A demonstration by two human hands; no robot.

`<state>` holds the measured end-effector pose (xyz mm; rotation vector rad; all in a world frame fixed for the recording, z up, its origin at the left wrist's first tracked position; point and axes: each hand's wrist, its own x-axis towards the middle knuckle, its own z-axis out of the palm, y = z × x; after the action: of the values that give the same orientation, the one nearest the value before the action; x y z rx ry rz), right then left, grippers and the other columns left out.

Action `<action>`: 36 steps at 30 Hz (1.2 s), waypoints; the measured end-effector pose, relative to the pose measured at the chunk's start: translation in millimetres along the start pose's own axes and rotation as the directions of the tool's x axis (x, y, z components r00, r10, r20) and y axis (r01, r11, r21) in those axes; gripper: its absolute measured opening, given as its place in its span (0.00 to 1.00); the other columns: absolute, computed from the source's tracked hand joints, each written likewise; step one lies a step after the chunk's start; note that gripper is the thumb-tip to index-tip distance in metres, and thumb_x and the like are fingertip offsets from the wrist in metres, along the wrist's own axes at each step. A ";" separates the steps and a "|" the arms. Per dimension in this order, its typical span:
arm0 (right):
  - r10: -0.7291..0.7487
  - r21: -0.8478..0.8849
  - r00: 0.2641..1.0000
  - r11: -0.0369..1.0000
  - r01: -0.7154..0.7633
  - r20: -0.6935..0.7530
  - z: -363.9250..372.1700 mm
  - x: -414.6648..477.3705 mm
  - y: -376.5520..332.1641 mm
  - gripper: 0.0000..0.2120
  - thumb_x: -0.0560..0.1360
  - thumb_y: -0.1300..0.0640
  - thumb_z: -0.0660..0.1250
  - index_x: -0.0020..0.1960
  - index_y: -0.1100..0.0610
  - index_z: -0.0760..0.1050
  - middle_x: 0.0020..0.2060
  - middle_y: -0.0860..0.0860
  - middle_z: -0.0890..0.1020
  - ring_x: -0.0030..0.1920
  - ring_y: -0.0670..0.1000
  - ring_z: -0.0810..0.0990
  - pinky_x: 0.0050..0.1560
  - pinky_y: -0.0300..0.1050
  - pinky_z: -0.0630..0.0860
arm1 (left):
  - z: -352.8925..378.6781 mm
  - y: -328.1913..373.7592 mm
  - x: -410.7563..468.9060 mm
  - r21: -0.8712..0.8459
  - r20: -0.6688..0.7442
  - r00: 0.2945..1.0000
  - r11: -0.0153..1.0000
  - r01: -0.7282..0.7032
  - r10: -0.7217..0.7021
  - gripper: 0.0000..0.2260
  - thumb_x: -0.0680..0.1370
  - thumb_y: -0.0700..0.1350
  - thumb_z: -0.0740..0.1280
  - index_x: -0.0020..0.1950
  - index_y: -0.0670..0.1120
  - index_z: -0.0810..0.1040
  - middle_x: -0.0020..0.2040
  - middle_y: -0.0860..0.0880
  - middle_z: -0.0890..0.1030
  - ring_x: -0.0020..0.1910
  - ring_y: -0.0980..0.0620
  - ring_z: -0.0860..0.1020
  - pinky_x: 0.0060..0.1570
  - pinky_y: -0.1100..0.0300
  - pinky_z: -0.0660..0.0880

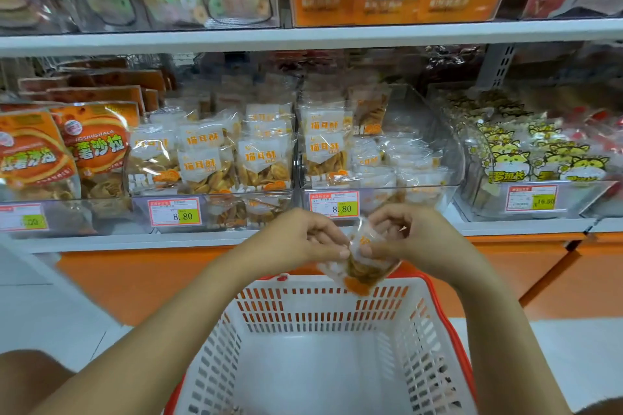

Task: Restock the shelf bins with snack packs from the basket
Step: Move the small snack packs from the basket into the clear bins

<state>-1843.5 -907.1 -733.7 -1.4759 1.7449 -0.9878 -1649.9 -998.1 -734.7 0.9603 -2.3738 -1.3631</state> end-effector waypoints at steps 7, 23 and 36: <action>0.000 0.183 0.994 0.983 0.020 -0.107 6.3 0.9 -2.4 0.13 0.61 0.60 0.80 0.41 0.52 0.79 0.37 0.47 0.82 0.39 0.41 0.79 0.43 0.39 0.76 | 4.8 -2.2 -0.4 -0.176 0.038 0.998 0.982 0.065 -0.059 0.13 0.72 0.42 0.74 0.56 0.45 0.80 0.45 0.46 0.85 0.39 0.52 0.82 0.37 0.64 0.77; -0.015 0.355 0.990 0.933 0.063 -0.137 5.5 9.2 -18.0 0.13 0.70 0.50 0.70 0.49 0.56 0.81 0.32 0.43 0.82 0.32 0.37 0.78 0.34 0.28 0.71 | -7.3 13.2 5.6 -0.406 -0.291 0.956 0.909 -0.098 -0.027 0.10 0.73 0.44 0.72 0.51 0.42 0.79 0.39 0.48 0.79 0.37 0.55 0.77 0.33 0.68 0.74; 0.067 0.228 0.882 0.973 0.046 -0.466 -69.3 118.4 -27.1 0.10 0.72 0.55 0.73 0.46 0.62 0.79 0.29 0.51 0.75 0.21 0.39 0.69 0.25 0.30 0.66 | -25.6 -2.7 11.3 -0.132 -0.484 0.873 0.991 -0.002 -0.063 0.04 0.77 0.42 0.67 0.49 0.51 0.78 0.47 0.48 0.80 0.47 0.51 0.78 0.47 0.61 0.76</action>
<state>-1908.0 -1016.5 -675.3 -1.1329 1.8758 -1.5923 -1644.5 -1023.8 -724.6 1.1483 -1.8765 -1.1015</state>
